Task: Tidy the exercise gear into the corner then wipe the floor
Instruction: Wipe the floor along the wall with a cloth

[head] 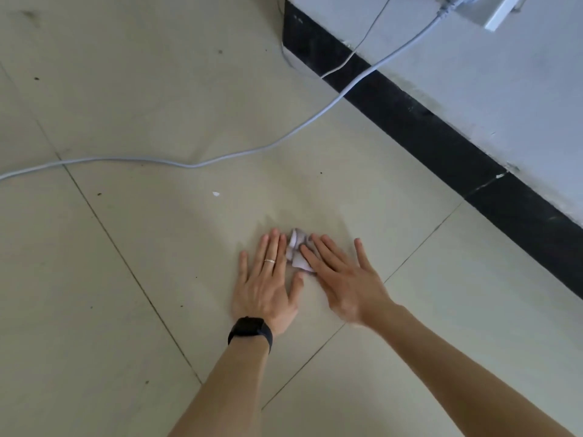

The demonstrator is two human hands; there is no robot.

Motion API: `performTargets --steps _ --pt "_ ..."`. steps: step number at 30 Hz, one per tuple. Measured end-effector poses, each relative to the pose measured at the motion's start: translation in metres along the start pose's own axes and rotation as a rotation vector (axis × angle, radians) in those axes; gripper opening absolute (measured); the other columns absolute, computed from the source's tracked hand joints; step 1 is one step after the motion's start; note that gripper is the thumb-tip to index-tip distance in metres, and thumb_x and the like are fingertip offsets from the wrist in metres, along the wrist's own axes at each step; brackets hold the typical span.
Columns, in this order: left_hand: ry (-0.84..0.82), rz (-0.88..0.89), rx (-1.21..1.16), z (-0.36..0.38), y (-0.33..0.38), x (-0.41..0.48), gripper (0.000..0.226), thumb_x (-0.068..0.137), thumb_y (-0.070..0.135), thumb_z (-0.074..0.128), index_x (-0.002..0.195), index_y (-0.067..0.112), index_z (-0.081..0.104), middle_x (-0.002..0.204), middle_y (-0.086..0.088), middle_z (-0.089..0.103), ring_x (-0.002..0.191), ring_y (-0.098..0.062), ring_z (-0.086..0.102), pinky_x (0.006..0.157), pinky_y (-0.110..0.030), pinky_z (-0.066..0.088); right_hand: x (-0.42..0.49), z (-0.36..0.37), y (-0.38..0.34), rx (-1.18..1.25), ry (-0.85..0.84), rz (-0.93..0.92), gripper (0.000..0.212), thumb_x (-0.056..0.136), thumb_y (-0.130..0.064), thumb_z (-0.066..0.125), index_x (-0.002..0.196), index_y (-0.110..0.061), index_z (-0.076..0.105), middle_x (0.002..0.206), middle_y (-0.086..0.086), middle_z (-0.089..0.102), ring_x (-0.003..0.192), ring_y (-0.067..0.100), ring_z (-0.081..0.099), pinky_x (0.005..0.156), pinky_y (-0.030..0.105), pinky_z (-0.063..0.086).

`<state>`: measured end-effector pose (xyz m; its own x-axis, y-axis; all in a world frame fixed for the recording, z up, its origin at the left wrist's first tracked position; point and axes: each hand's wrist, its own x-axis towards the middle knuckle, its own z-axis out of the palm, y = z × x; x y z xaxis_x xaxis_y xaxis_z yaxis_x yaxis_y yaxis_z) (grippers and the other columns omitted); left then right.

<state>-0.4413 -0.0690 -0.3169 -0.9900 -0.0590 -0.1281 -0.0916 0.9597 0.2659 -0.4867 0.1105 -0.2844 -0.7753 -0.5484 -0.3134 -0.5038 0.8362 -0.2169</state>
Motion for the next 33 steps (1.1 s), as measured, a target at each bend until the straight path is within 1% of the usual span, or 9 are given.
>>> performTargets --steps 2,6,8,13,16,19,26,30,33 --pt "0.020 -0.025 0.000 0.003 0.002 -0.001 0.074 0.095 0.054 0.024 0.159 0.020 0.009 0.165 0.006 0.003 0.152 -0.009 0.001 0.121 -0.046 0.002 0.026 -0.013 0.030 -0.016 -0.011 0.099 0.057 0.105 -0.040 0.011 0.155 -0.037 -0.017 0.162 -0.015 -0.024 0.146 0.004 -0.026 0.119 0.053 -0.016" --pt "0.009 -0.025 0.000 0.004 0.003 0.000 0.074 0.095 0.053 0.027 0.159 0.022 0.005 0.166 0.006 0.001 0.152 -0.009 0.001 0.121 -0.046 0.005 0.088 -0.042 0.060 0.177 0.059 0.553 0.057 0.106 -0.040 0.010 0.157 -0.031 -0.012 0.165 -0.006 -0.017 0.151 0.013 -0.019 0.117 0.060 -0.013" --pt "-0.001 -0.030 0.000 0.005 0.002 0.001 0.075 0.095 0.054 0.027 0.159 0.023 0.004 0.166 0.006 0.001 0.152 -0.009 0.000 0.121 -0.046 0.004 0.094 -0.037 0.034 0.197 0.064 0.514 0.056 0.106 -0.039 0.011 0.158 -0.029 -0.009 0.165 -0.006 -0.017 0.150 0.014 -0.020 0.116 0.061 -0.014" --pt "0.001 -0.025 0.011 0.003 0.002 0.003 0.076 0.095 0.053 0.028 0.159 0.020 0.004 0.166 0.005 0.002 0.152 -0.010 0.001 0.121 -0.046 0.003 0.061 -0.024 0.018 0.016 -0.019 0.010 0.059 0.106 -0.036 0.020 0.157 -0.034 -0.011 0.158 -0.015 -0.027 0.145 0.004 -0.027 0.118 0.060 -0.011" --pt "0.000 -0.032 0.013 0.003 0.003 0.004 0.075 0.095 0.054 0.027 0.159 0.021 0.003 0.166 0.006 -0.001 0.152 -0.009 -0.001 0.121 -0.046 0.003 0.074 -0.042 0.084 -0.006 -0.042 0.276 0.066 0.104 -0.027 0.027 0.156 -0.035 -0.013 0.161 -0.012 -0.027 0.148 0.007 -0.021 0.117 0.065 -0.009" --pt "0.001 -0.034 0.018 0.007 0.003 0.004 0.075 0.095 0.055 0.024 0.159 0.023 0.001 0.166 0.008 -0.003 0.152 -0.008 -0.003 0.122 -0.045 0.000 0.071 -0.047 0.105 0.150 0.053 0.587 0.059 0.106 -0.033 0.016 0.156 -0.031 -0.015 0.165 -0.007 -0.018 0.151 0.014 -0.018 0.116 0.063 -0.011" --pt "0.002 -0.040 0.048 0.002 0.001 0.003 0.075 0.094 0.054 0.023 0.159 0.020 0.007 0.166 0.006 0.003 0.152 -0.013 0.006 0.122 -0.048 0.007 -0.008 0.000 0.031 0.058 -0.021 0.088 0.056 0.102 -0.044 0.002 0.154 -0.038 -0.019 0.161 -0.018 -0.024 0.146 0.004 -0.028 0.119 0.055 -0.014" --pt "0.020 0.024 0.118 -0.020 0.018 0.022 0.078 0.087 0.054 0.034 0.154 0.015 0.027 0.155 -0.009 0.036 0.140 -0.027 0.030 0.114 -0.048 0.023 0.021 -0.027 0.098 0.089 0.015 0.385 0.056 0.106 -0.042 0.008 0.154 -0.036 -0.020 0.162 -0.014 -0.024 0.147 0.007 -0.026 0.118 0.060 -0.014" --pt "0.026 0.104 0.066 -0.028 0.047 0.069 0.073 0.095 0.053 0.032 0.158 0.026 0.009 0.166 0.001 0.007 0.151 -0.021 0.004 0.121 -0.049 0.001 0.046 -0.039 0.119 0.094 0.018 0.475 0.056 0.106 -0.042 0.007 0.154 -0.034 -0.020 0.163 -0.010 -0.024 0.149 0.010 -0.023 0.118 0.057 -0.015"
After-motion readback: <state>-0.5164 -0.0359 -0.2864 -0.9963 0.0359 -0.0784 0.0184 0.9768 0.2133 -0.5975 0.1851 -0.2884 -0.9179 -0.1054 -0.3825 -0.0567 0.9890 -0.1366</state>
